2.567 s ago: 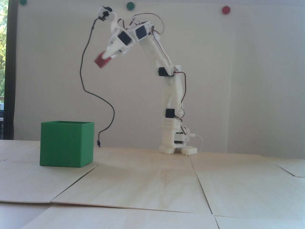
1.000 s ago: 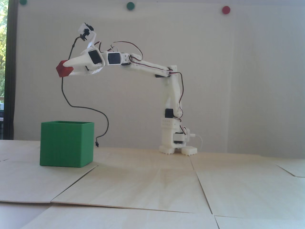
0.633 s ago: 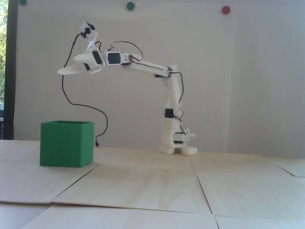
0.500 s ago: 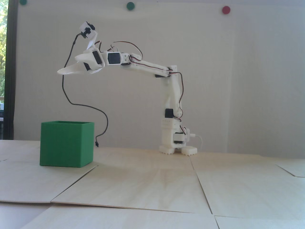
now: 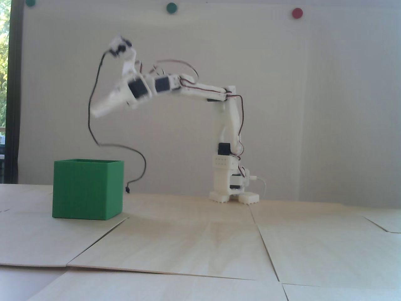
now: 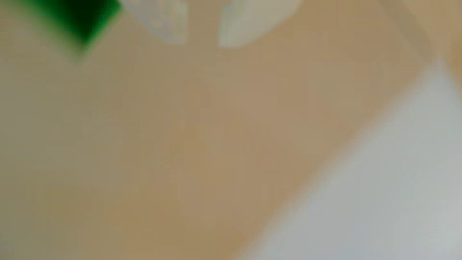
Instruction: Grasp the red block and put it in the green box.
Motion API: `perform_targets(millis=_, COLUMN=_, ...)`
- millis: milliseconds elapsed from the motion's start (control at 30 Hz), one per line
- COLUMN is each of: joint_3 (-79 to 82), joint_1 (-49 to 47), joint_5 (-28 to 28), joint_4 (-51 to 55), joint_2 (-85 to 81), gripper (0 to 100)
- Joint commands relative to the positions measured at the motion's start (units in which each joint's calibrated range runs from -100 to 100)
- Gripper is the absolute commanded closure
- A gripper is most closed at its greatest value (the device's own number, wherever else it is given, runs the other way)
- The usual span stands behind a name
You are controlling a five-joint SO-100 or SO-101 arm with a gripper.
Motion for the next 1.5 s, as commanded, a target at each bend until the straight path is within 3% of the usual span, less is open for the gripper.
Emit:
perform_targets(millis=0, joint_3=7.93, joint_1=-3.79, joint_5=0.28, joint_4=6.96, joint_2=-17.08, gripper=98)
perform_targets(millis=167, joint_3=24.88, joint_1=-9.74, joint_5=0.28, joint_4=10.24, joint_2=-36.74, gripper=98)
perform_targets(millis=333, joint_3=53.01, joint_1=-19.47, joint_5=0.39, joint_4=9.74, joint_2=-59.01, gripper=98)
perform_targets(millis=667, joint_3=100.66, joint_1=-26.95, joint_5=2.0, joint_4=9.65, joint_2=-89.88, gripper=98)
perform_targets(millis=867, joint_3=100.57, joint_1=-30.89, joint_5=4.13, joint_4=27.61, joint_2=-98.88, gripper=98)
perform_targets(millis=1067, joint_3=100.92, joint_1=-31.69, joint_5=11.53, joint_4=54.93, joint_2=-103.86, gripper=98)
perform_targets(millis=1467, joint_3=100.92, joint_1=-26.79, joint_5=12.2, joint_4=55.44, joint_2=-107.33, gripper=97)
